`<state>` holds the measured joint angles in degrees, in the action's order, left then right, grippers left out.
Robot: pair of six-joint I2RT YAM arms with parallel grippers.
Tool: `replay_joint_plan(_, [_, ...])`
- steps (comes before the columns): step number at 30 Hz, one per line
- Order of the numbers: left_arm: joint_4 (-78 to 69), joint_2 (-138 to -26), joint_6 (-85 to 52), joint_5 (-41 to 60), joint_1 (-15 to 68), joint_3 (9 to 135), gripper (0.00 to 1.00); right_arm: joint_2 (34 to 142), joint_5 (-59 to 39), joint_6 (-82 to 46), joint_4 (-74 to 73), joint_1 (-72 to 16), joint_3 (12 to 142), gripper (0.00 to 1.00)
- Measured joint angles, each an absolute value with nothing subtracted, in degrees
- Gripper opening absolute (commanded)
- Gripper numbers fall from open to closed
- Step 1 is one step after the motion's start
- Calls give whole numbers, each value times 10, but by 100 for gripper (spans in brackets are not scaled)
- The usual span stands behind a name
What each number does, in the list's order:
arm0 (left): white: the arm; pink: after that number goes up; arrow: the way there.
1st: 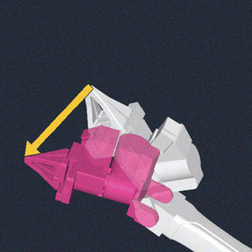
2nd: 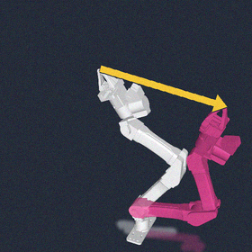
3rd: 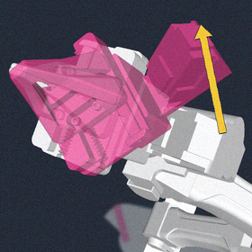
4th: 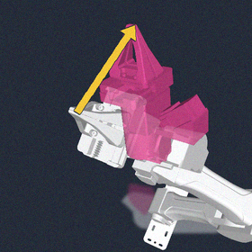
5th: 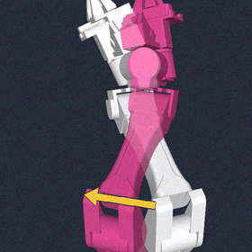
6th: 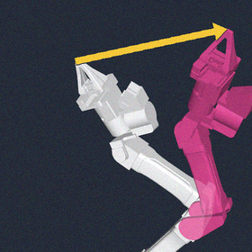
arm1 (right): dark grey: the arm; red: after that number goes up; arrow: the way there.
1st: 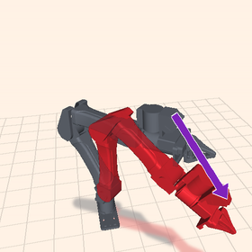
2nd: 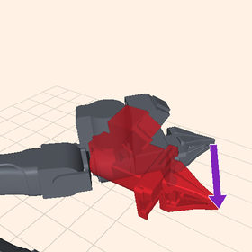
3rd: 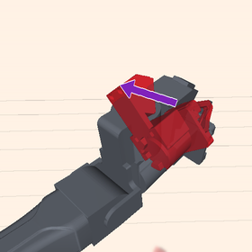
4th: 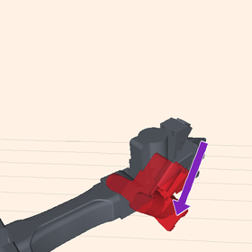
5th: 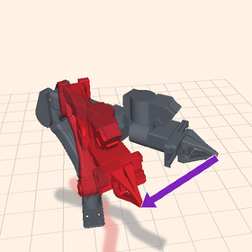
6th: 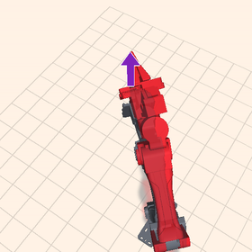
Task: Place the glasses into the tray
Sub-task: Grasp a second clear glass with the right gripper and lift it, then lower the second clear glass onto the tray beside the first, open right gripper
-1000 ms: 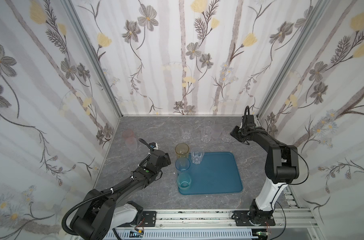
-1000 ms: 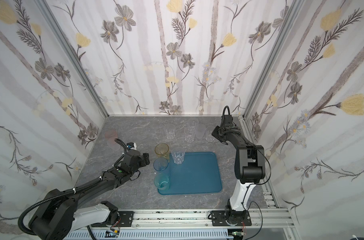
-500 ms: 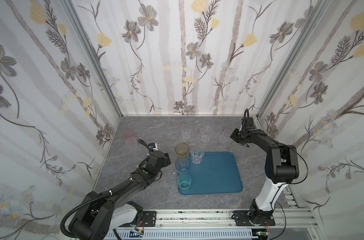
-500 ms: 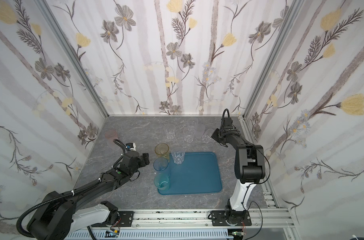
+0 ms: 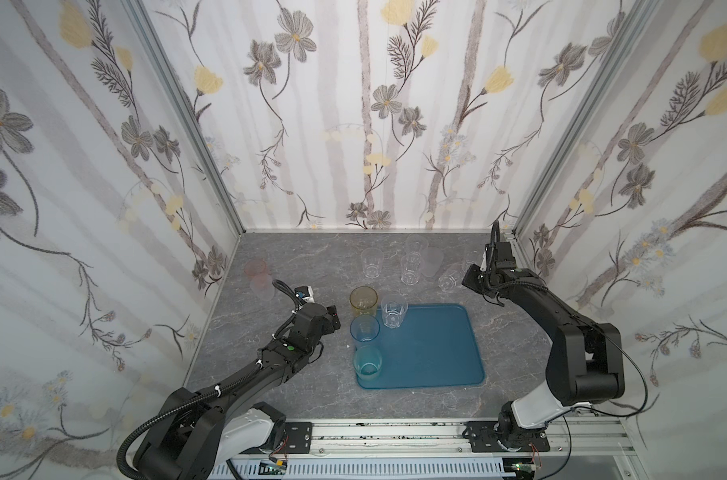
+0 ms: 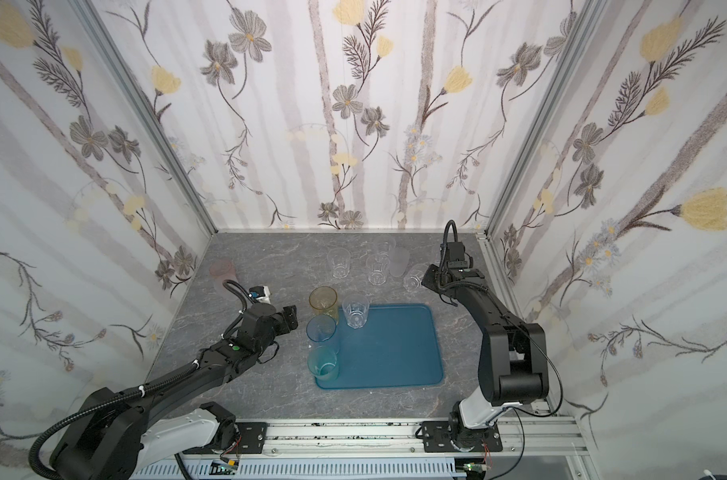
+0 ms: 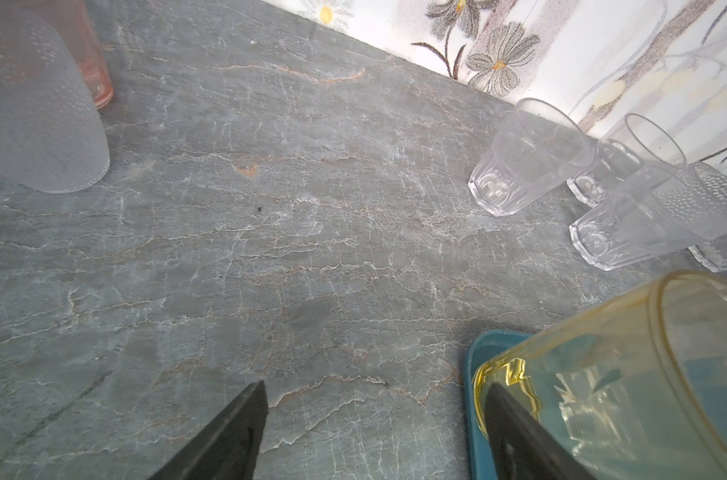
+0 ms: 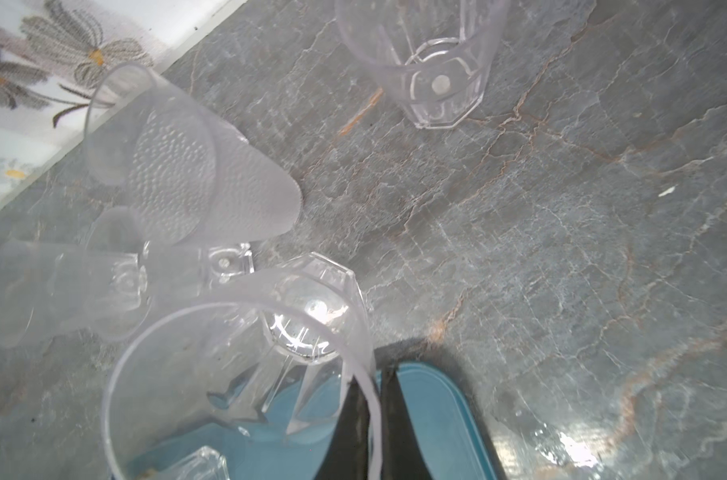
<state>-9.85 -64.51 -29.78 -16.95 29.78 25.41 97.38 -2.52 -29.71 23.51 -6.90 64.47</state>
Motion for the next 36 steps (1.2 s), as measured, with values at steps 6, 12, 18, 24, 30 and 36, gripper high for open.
replay_joint_plan(6, [-108,-645,-298,-180,298,254,85,905,37,-249,337,-156,646,2])
replay_joint_plan(12, [-113,-667,-297,-180,298,263,85,879,73,-231,432,-250,641,2])
replay_joint_plan(18, [-121,-681,-293,-173,298,265,85,873,78,-265,466,-363,620,2])
replay_joint_plan(24, [-123,-676,-299,-168,298,263,84,926,77,-299,454,-434,627,2])
replay_joint_plan(30, [-126,-663,-307,-167,298,256,84,981,72,-306,436,-465,665,2])
replay_joint_plan(36, [-127,-660,-315,-166,299,255,84,1015,74,-306,425,-465,679,5])
